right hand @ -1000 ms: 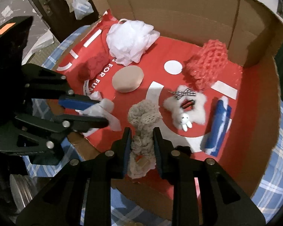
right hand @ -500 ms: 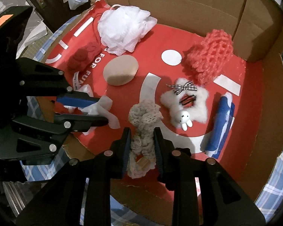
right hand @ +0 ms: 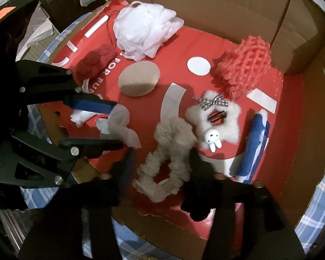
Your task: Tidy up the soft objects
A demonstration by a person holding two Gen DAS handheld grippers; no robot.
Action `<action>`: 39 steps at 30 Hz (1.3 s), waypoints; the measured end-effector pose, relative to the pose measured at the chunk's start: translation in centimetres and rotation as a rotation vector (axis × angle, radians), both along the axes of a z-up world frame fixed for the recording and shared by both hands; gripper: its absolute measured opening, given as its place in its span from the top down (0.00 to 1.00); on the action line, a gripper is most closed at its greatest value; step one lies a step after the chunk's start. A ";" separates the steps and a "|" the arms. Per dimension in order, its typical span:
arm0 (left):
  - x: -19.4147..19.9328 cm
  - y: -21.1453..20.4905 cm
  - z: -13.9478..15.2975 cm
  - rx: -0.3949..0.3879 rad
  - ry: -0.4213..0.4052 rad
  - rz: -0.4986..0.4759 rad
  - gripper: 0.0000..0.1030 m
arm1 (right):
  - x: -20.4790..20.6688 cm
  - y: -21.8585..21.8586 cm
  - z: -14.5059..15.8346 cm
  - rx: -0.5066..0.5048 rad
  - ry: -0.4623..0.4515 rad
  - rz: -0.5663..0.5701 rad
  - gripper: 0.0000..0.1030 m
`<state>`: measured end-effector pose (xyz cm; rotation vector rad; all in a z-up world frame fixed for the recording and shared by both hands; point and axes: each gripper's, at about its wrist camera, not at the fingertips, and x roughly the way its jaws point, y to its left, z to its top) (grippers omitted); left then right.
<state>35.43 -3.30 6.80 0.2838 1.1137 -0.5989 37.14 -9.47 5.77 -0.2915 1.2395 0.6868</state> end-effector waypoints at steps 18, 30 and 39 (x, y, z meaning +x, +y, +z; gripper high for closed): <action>-3.9 3.7 5.4 -0.057 -0.133 0.236 0.04 | -2.8 -3.7 4.9 0.029 -0.100 -0.182 0.26; -5.5 4.9 4.2 -0.065 -0.104 0.437 0.00 | -6.4 -5.5 5.2 0.030 -0.135 -0.399 0.26; -5.0 5.4 2.9 -0.049 -0.097 0.514 0.00 | -6.5 -6.1 3.8 0.051 -0.120 -0.474 0.25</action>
